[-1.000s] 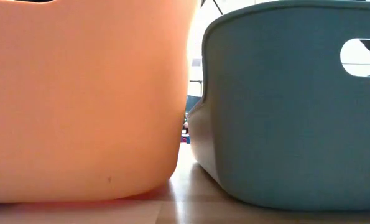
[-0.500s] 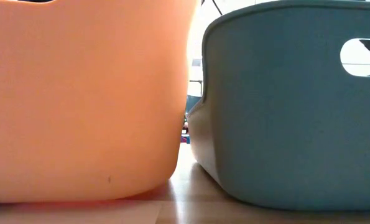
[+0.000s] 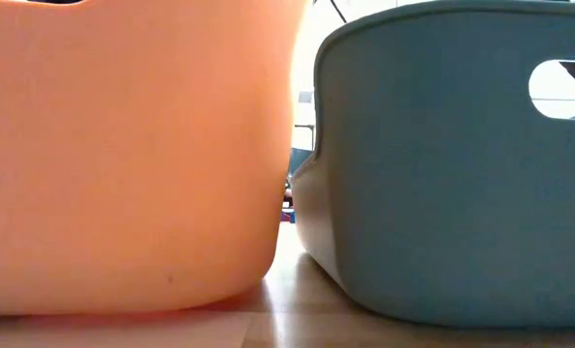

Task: Sort blocks
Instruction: Put the blue game piece into the left transparent bin

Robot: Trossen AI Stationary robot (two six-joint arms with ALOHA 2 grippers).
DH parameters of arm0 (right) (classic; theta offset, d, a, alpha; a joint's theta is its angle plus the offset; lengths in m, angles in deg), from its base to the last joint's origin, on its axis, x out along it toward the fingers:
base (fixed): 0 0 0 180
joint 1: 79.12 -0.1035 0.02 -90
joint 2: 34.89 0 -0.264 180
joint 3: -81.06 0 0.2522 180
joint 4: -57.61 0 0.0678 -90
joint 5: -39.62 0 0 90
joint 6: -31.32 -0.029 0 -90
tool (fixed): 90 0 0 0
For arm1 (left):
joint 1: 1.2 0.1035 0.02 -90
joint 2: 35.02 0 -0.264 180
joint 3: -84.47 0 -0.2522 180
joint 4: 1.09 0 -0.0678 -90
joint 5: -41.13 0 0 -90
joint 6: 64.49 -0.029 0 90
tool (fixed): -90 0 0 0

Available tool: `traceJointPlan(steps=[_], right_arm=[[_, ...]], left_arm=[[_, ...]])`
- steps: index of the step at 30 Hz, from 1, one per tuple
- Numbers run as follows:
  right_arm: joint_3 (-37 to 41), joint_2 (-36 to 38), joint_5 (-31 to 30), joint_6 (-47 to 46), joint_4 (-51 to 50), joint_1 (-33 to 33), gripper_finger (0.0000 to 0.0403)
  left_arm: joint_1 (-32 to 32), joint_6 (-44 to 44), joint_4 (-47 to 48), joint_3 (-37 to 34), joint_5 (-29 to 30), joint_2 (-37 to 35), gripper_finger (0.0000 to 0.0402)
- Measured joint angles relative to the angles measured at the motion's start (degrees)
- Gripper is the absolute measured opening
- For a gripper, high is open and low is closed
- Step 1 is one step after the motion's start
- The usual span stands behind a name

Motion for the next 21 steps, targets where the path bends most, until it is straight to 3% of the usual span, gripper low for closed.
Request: traceJointPlan(steps=[5,14,17,21], right_arm=[[0.0,0.0,0.0,-0.7,0.6,0.1,0.0108],[0.0,0.1,0.7,-4.9,0.4,1.3,0.0274],[0.0,0.8,0.6,-6.7,-3.2,2.7,0.0304],[0.0,2.6,0.5,-10.2,-10.9,5.2,0.0316]], left_arm=[[0.0,-0.5,-0.1,0.0,0.3,0.0,0.0085],[0.6,-2.0,1.6,0.0,0.5,-0.5,0.0086],[2.1,-4.1,7.3,0.0,0.4,-2.4,0.0086],[6.0,-8.7,21.7,0.0,2.2,-8.7,0.0086]])
